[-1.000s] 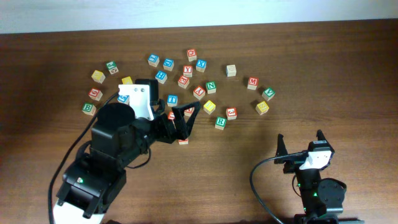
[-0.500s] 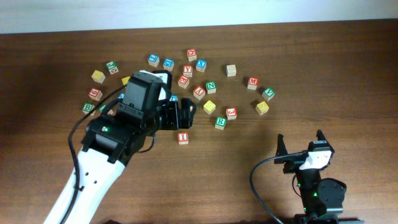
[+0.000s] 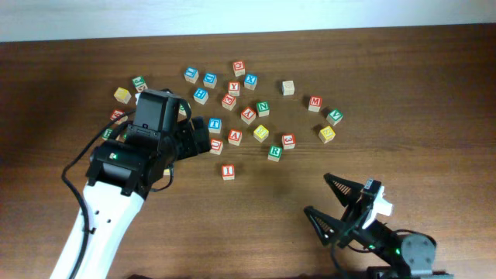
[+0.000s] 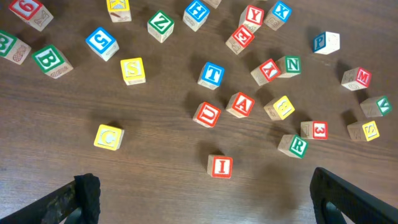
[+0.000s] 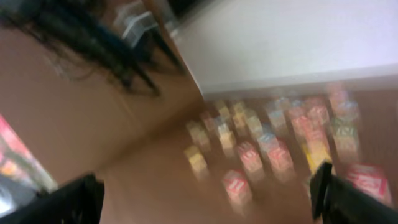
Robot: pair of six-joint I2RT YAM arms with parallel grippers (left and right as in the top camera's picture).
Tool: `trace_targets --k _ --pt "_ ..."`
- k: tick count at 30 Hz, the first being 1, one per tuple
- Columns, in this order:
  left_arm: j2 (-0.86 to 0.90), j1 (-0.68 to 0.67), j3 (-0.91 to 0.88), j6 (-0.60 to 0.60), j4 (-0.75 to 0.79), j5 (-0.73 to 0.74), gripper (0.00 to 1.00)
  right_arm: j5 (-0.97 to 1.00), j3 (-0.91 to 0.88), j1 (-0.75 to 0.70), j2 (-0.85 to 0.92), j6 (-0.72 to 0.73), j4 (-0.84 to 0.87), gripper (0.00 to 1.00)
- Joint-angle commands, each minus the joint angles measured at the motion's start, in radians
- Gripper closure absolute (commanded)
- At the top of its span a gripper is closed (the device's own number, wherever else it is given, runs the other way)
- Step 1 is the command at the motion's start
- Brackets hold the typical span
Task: Spell out ICRA
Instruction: 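Swing the right gripper forward toward the blocks right of center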
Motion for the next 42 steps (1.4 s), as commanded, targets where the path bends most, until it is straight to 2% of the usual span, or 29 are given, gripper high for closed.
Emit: trace_targets --k 1,3,4,5,7,9,11,14,17,20,22,24,27,29,31,33,35,36,38,40,42 --pt "0.002 0.005 0.008 -0.012 -0.005 -0.018 0.01 0.015 -0.005 -0.006 -0.012 0.339 0.414 0.02" --pt "0.002 0.005 0.008 -0.007 -0.006 -0.018 0.01 0.253 0.016 -0.006 -0.012 0.430 0.707 0.02" --pt "0.002 0.005 0.008 -0.004 -0.006 -0.018 0.01 0.353 0.055 -0.006 -0.012 0.429 0.756 0.02" --pt "0.002 0.005 0.008 -0.004 -0.006 -0.018 0.01 0.410 0.109 -0.006 -0.011 0.415 0.741 0.02" --pt "0.002 0.005 0.008 -0.004 -0.006 -0.018 0.01 0.421 0.288 -0.006 0.016 0.268 0.606 0.01" --pt "0.002 0.005 0.008 -0.004 -0.006 -0.018 0.01 0.352 0.534 -0.006 0.097 0.021 0.323 0.02" --pt "0.002 0.005 0.008 -0.004 -0.006 -0.018 0.01 0.298 0.833 -0.006 0.245 -0.246 -0.134 0.02" --pt "0.002 0.005 0.008 -0.005 -0.006 -0.018 0.01 0.297 1.163 -0.006 0.502 -0.467 -0.652 0.02" --pt "0.002 0.005 0.008 -0.005 -0.006 -0.014 0.01 0.196 1.363 -0.005 0.772 -0.564 -0.991 0.02" --pt "0.002 0.005 0.008 -0.005 -0.009 -0.015 0.01 0.173 1.456 0.021 1.052 -0.571 -1.255 0.02" --pt "0.002 0.005 0.008 -0.005 -0.018 -0.015 0.01 0.167 1.468 0.084 1.188 -0.569 -1.332 0.02" --pt "0.002 0.005 0.008 -0.005 -0.026 -0.015 0.01 0.066 1.468 0.153 1.305 -0.566 -1.341 0.02" --pt "0.002 0.005 0.008 -0.005 -0.028 -0.015 0.01 -0.334 1.468 0.222 1.462 -0.566 -1.248 0.02" --pt "0.002 0.005 0.008 -0.005 -0.028 -0.015 0.01 -0.406 1.468 0.254 1.541 -0.566 -1.200 0.02" --pt "0.002 0.005 0.008 -0.005 -0.028 -0.015 0.01 -0.394 1.468 0.287 1.620 -0.567 -1.189 0.02" --pt "0.002 0.005 0.008 -0.005 -0.028 -0.015 0.01 -0.251 1.468 0.312 1.678 -0.512 -1.188 0.02" --pt "0.002 0.005 0.008 -0.004 -0.032 -0.022 0.01 0.074 1.468 0.322 1.696 -0.312 -1.195 0.02" --pt "0.002 0.005 0.008 -0.004 -0.035 -0.035 0.01 0.165 1.468 0.322 1.696 -0.261 -1.198 0.02" --pt "0.002 0.005 0.008 -0.005 -0.057 -0.117 0.01 0.328 1.468 0.321 1.696 -0.198 -1.202 0.02" --pt "0.004 0.005 0.008 -0.005 -0.061 -0.132 0.01 0.615 1.468 0.322 1.696 -0.053 -1.268 0.02" --pt "0.017 0.006 0.008 -0.005 -0.061 -0.166 0.01 0.793 1.468 0.322 1.696 -0.016 -1.330 0.02"
